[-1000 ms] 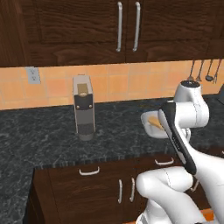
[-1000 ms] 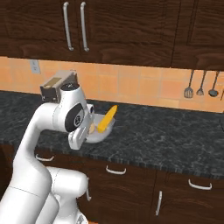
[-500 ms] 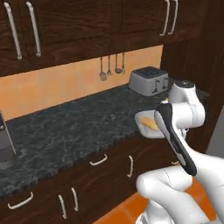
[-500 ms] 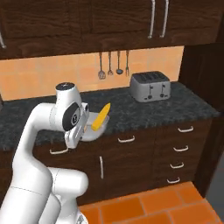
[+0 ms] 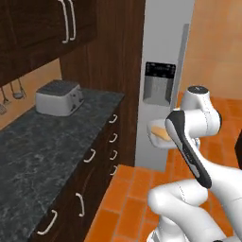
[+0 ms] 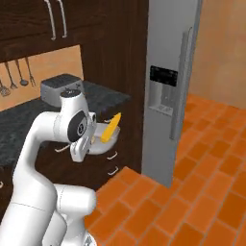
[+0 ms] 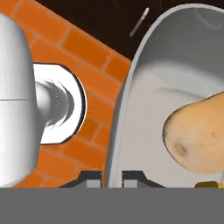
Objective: Take the meat container that has the shrimp and place it on the second highest rack of the freezer. Then take the vegetable container that has the corn and squash and place it on the highest rack of the freezer.
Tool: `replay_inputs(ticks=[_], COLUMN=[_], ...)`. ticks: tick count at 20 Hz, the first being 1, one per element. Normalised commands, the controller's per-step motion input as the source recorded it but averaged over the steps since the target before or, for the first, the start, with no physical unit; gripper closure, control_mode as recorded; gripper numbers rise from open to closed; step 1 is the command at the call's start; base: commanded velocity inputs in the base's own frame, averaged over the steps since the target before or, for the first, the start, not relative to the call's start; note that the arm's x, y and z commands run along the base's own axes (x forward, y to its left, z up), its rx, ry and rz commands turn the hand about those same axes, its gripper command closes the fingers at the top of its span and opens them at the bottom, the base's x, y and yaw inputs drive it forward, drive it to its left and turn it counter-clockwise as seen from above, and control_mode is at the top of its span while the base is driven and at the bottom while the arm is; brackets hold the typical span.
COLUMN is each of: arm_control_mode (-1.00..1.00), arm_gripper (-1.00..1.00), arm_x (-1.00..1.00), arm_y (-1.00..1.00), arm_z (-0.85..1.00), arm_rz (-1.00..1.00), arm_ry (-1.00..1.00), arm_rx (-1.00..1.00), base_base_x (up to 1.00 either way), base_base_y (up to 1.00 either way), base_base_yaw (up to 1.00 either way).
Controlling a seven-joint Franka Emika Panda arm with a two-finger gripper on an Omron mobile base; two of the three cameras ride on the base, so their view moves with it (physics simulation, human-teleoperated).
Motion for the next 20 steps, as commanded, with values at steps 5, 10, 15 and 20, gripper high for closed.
replay_inputs(ticks=[5,10,15,20], arm_control_mode=[1.00,1.00,1.00,1.00], arm_gripper=[1.00,1.00,1.00,1.00], arm_x=[0.00,0.00,0.00,0.00], arm_y=[0.00,0.00,0.00,0.00], arm_z=[0.00,0.00,0.00,0.00], arm_rz=[0.00,0.00,0.00,0.00], arm_ry=[0.00,0.00,0.00,0.00], arm_rx=[0.00,0.00,0.00,0.00], base_base_x=[0.00,0.19,0.53,0.84], base_base_y=[0.00,0.03,-0.46,-0.39], base_base_yaw=[-0.92,-0.67,-0.07,0.00])
